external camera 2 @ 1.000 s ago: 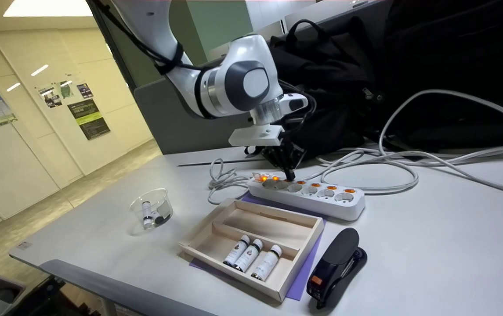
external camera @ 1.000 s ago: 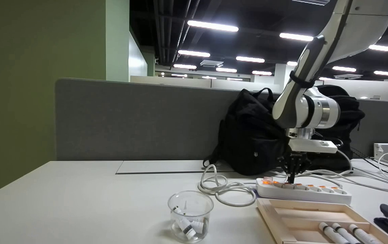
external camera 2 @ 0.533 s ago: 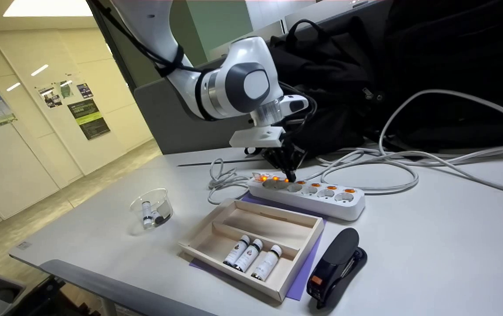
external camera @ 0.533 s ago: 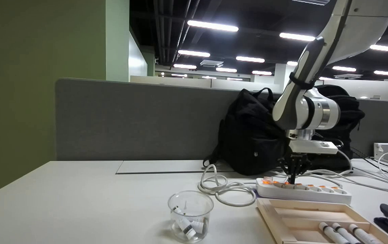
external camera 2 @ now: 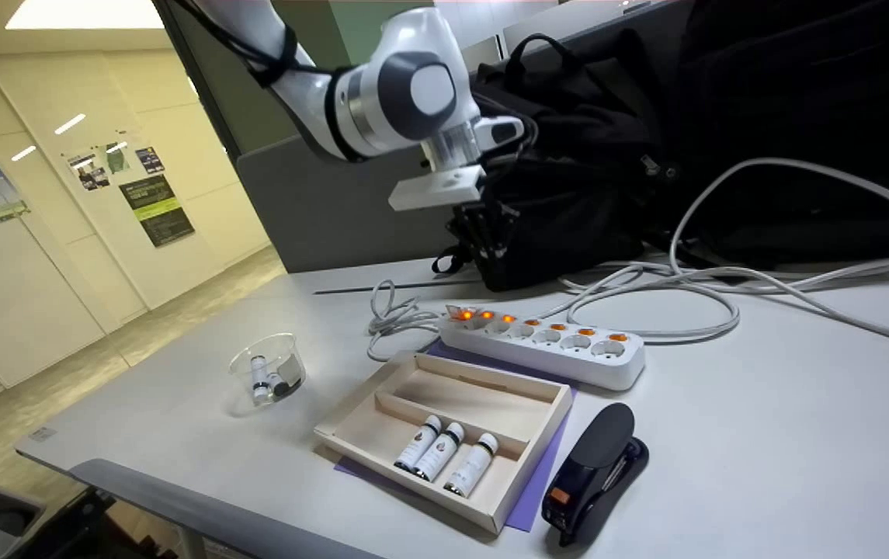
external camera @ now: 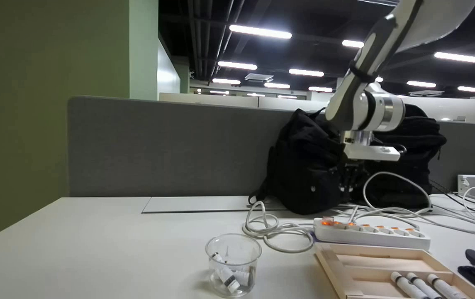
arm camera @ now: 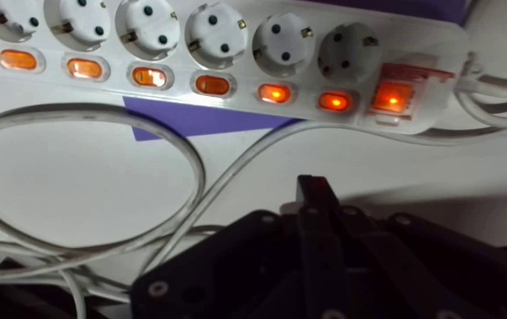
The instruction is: Turn on the third switch on the extension cord
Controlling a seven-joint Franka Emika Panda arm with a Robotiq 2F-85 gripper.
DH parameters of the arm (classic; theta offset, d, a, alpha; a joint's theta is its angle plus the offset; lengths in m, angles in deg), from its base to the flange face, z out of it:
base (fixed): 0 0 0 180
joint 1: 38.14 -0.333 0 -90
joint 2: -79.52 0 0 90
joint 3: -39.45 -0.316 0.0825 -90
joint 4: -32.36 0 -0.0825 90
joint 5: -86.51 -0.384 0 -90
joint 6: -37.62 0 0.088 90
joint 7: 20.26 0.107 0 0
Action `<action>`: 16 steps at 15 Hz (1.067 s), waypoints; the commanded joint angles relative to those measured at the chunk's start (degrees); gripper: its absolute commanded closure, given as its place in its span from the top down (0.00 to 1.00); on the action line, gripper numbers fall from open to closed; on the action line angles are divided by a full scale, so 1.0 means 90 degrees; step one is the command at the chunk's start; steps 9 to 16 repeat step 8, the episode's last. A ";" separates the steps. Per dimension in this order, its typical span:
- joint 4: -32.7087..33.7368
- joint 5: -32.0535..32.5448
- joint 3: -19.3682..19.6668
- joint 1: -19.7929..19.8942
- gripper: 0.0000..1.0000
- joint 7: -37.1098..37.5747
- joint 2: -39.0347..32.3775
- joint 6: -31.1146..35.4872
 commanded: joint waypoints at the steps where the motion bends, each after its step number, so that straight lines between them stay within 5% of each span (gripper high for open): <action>1: -0.0012 0.0032 -0.0156 0.0039 0.33 -0.0364 0.1001 -0.1655; 4: 0.0009 0.0075 -0.0075 -0.0030 0.54 -0.0410 0.1513 -0.2772; 5: 0.0048 -0.0009 -0.0092 -0.0044 0.37 -0.0384 0.1246 -0.2308; 8: 0.0042 -0.0009 -0.0076 -0.0044 0.54 -0.0421 0.1500 -0.2708; 16: 0.0042 -0.0009 -0.0076 -0.0044 0.54 -0.0421 0.1500 -0.2708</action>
